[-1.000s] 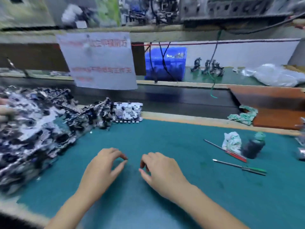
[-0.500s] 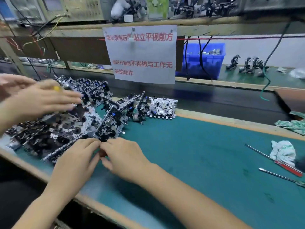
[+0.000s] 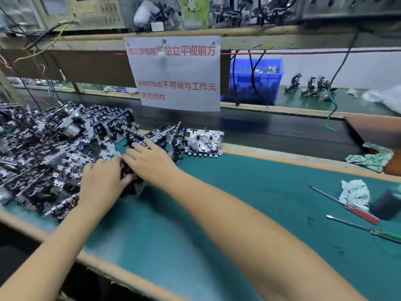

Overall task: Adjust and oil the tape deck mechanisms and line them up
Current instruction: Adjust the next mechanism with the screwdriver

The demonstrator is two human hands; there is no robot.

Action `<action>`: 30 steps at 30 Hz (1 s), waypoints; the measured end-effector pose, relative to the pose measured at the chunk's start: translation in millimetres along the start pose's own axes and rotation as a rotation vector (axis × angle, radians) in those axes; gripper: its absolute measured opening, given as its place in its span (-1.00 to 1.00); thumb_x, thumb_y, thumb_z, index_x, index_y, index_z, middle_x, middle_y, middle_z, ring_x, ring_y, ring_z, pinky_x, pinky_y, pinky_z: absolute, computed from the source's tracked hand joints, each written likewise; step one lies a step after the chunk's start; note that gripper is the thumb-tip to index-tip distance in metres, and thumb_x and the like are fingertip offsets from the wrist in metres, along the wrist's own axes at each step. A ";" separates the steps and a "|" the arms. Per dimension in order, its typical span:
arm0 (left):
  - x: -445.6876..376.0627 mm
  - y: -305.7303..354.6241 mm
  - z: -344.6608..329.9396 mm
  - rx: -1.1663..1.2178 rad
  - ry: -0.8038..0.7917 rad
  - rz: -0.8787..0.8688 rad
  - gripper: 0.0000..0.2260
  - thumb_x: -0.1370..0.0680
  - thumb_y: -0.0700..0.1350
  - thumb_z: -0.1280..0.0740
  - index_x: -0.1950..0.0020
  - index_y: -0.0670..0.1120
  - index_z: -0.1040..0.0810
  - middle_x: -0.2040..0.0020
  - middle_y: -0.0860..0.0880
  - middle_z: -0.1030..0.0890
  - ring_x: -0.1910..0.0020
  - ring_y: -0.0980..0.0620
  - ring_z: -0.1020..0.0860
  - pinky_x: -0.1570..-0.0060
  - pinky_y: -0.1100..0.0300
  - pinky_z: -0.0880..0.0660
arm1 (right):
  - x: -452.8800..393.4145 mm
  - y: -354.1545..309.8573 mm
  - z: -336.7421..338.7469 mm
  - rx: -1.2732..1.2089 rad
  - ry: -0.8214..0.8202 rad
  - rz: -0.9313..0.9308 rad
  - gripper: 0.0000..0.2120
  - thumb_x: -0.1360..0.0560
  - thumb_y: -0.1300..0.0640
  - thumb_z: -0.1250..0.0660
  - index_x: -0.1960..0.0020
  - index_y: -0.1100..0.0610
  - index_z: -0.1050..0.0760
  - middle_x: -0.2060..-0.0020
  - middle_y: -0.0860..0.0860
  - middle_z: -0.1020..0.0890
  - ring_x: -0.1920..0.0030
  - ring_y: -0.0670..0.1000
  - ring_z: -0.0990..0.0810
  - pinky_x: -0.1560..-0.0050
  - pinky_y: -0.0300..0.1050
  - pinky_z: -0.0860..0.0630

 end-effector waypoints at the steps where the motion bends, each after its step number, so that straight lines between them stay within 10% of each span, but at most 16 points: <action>1: -1.7 0.1 -0.2 0.013 0.011 0.002 -0.70 -0.46 0.03 -0.42 0.01 -0.16 -0.49 0.13 -0.21 -0.63 0.04 -0.19 -0.57 0.00 -0.03 -0.33 | -1.7 0.6 0.7 0.019 0.004 0.032 -0.66 -0.61 0.24 0.11 -0.29 0.14 -0.32 -0.24 0.01 -0.44 -0.31 0.06 -0.34 -0.36 -0.05 -0.19; 14: 57.8 118.6 55.7 0.278 0.188 -0.729 -0.62 -0.18 -0.05 -0.62 0.13 -0.07 -0.53 0.24 0.04 -0.56 0.29 -0.01 -0.59 0.56 0.15 -0.41 | 167.0 59.6 37.5 -0.323 0.120 -0.232 -0.84 -0.38 0.25 -0.42 0.07 0.23 -0.50 0.17 0.13 -0.54 0.16 0.14 -0.49 0.21 -0.07 -0.33; 24: 117.5 292.9 38.1 0.474 0.551 -1.199 -0.85 -0.35 -0.13 -0.48 0.19 -0.07 -0.53 0.29 0.00 -0.53 0.32 -0.03 -0.48 0.30 0.15 -0.43 | 350.5 84.1 50.0 0.013 0.105 -0.513 -0.88 -0.37 0.35 -0.25 0.27 0.15 -0.43 0.33 0.06 -0.47 0.31 0.09 -0.43 0.28 -0.08 -0.41; 30: 105.8 304.0 1.7 0.718 -0.062 -1.087 -0.09 -0.17 0.46 -0.40 -0.41 0.10 -0.26 -0.37 -0.05 -0.39 -0.35 0.01 -0.31 -0.33 0.11 -0.24 | 393.9 73.1 40.1 -0.068 0.066 -0.502 -0.77 -0.39 -0.02 -0.38 0.06 0.10 -0.52 0.19 0.00 -0.58 0.18 0.02 -0.52 0.19 -0.15 -0.42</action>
Point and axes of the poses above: each hand's wrist, its own x-axis away from the middle knuckle, its own z-axis out of the back of the hand, y = z × x, the point moved 5 cm from there along -x, towards the middle knuckle
